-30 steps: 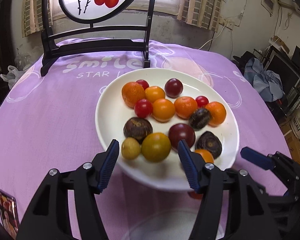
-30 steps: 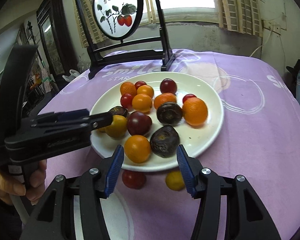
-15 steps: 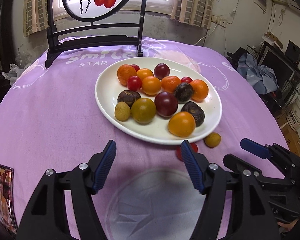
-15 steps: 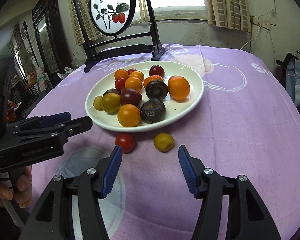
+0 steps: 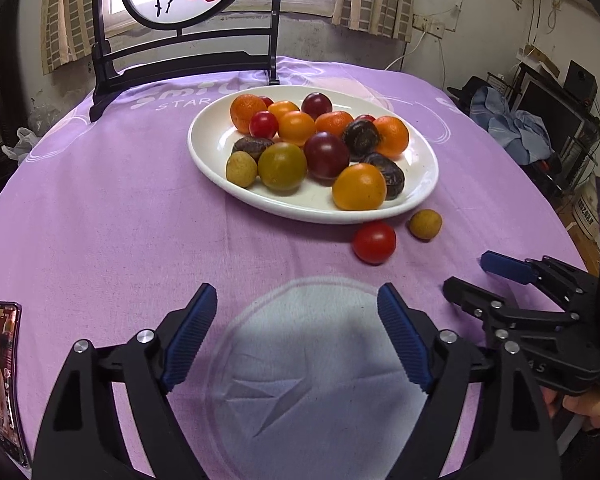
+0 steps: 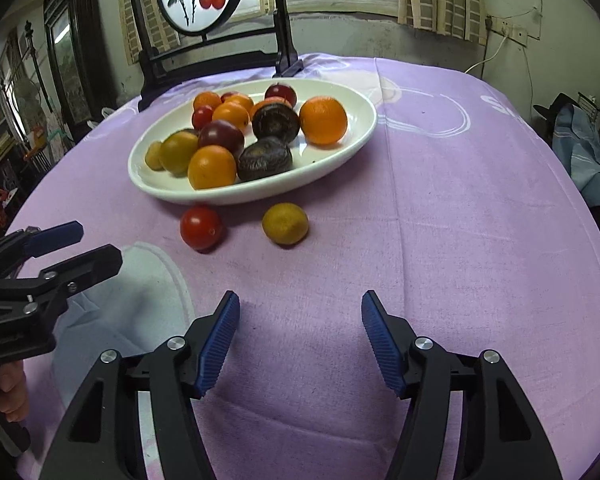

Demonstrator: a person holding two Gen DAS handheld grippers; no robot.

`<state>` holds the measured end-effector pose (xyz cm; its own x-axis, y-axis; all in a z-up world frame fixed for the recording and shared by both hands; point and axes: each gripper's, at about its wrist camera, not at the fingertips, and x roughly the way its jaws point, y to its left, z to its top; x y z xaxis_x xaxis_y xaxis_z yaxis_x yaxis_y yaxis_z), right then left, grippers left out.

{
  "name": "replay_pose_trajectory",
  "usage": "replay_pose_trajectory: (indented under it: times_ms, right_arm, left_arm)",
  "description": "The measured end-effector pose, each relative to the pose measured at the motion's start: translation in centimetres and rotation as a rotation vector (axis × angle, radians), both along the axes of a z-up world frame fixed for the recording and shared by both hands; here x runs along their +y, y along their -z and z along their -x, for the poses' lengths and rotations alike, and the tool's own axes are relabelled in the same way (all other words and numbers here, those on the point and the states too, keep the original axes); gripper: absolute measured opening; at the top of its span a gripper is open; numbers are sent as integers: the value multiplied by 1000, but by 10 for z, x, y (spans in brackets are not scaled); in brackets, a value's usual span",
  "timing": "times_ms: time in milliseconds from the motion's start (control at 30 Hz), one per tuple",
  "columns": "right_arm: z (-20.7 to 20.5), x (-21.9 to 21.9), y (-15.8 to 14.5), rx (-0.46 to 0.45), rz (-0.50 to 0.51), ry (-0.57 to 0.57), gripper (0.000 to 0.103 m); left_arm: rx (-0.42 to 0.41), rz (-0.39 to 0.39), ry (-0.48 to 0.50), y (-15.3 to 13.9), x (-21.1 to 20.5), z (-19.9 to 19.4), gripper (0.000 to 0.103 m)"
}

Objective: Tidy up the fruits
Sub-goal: 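Withdraw both tools from the plate toward the last fruit, then grasp a small yellow fruit with the right tool while the left tool grasps a red cherry tomato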

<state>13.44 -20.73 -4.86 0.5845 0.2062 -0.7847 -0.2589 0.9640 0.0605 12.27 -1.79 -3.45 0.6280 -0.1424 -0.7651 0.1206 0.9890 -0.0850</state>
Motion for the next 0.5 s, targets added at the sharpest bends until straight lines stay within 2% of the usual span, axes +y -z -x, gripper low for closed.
replay_pose_trajectory:
  times_ms: [333, 500]
  right_arm:
    - [-30, 28, 2, -3, 80, -30, 64]
    - [-46, 35, 1, -8, 69, -34, 55]
  left_arm:
    - [36, -3, 7, 6, -1, -4, 87]
    - [64, -1, 3, 11, 0, -9, 87]
